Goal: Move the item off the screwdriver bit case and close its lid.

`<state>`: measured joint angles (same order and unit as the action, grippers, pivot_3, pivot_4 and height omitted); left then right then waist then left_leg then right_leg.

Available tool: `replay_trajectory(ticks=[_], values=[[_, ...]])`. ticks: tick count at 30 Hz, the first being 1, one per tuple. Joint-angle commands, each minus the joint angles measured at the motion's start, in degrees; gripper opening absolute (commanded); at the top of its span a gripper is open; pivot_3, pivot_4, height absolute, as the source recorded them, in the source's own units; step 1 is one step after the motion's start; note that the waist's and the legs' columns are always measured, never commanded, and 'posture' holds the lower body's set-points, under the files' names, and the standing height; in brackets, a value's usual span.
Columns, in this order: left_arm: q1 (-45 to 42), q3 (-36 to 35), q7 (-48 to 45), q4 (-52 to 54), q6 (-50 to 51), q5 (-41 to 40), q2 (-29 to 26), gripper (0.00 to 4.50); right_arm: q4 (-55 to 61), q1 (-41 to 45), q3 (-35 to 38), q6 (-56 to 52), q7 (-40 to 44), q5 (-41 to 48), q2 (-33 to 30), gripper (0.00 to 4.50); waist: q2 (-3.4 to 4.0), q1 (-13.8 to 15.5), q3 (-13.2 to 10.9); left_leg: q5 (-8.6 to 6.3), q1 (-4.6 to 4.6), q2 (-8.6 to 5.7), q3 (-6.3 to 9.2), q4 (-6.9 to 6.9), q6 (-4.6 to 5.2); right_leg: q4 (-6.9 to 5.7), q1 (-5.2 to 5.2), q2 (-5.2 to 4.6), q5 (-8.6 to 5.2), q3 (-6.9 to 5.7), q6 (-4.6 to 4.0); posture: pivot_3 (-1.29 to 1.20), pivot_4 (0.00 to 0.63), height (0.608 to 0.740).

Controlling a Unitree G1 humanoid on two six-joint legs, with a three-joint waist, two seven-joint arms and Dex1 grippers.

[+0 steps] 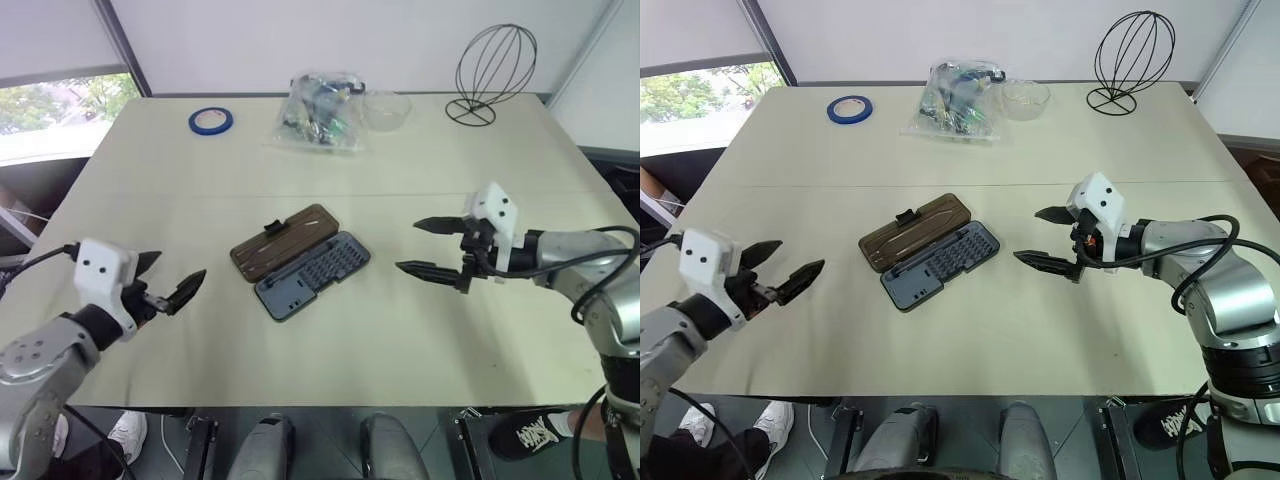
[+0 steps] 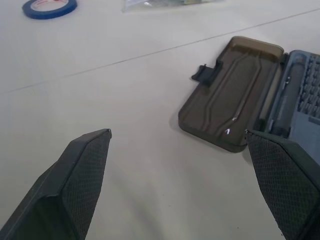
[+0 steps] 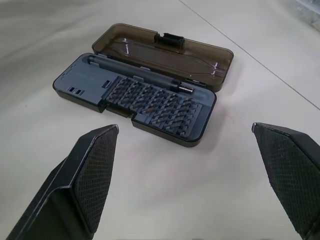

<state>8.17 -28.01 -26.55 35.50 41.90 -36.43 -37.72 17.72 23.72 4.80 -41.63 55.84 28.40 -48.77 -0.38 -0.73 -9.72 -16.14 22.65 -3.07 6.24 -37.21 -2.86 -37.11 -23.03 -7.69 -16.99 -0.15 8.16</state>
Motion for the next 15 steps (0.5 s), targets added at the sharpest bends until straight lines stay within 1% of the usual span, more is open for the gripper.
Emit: replay_trajectory(ticks=[1,6,15], values=[[-0.2,-1.7,-0.7,0.7,-0.2,-1.1,-0.8,4.45,1.3,1.1,0.4,0.7,-0.2,0.5,-0.4,4.45,0.0,0.0,0.0,0.0,0.0,0.0,0.0,0.0,0.0,0.0,0.0,0.0,0.0,0.0,0.0,0.0,0.15,0.716],[-1.0,-1.6,0.1,0.8,-0.7,-1.6,0.1,4.45,1.3,1.1,0.3,1.0,-0.4,0.4,-0.1,4.45,0.0,0.0,0.0,0.0,0.0,0.0,0.0,0.0,-0.01,0.0,0.0,0.0,0.0,0.0,0.0,0.0,0.15,0.716],[-1.3,-1.5,0.2,-0.2,-0.9,-0.9,-0.1,4.45,1.1,0.9,0.3,1.5,-0.3,0.3,-0.3,4.45,0.0,0.0,0.0,0.04,0.0,0.0,0.0,0.0,-0.07,-0.01,0.0,0.01,0.0,0.0,0.0,0.0,0.15,0.716]])
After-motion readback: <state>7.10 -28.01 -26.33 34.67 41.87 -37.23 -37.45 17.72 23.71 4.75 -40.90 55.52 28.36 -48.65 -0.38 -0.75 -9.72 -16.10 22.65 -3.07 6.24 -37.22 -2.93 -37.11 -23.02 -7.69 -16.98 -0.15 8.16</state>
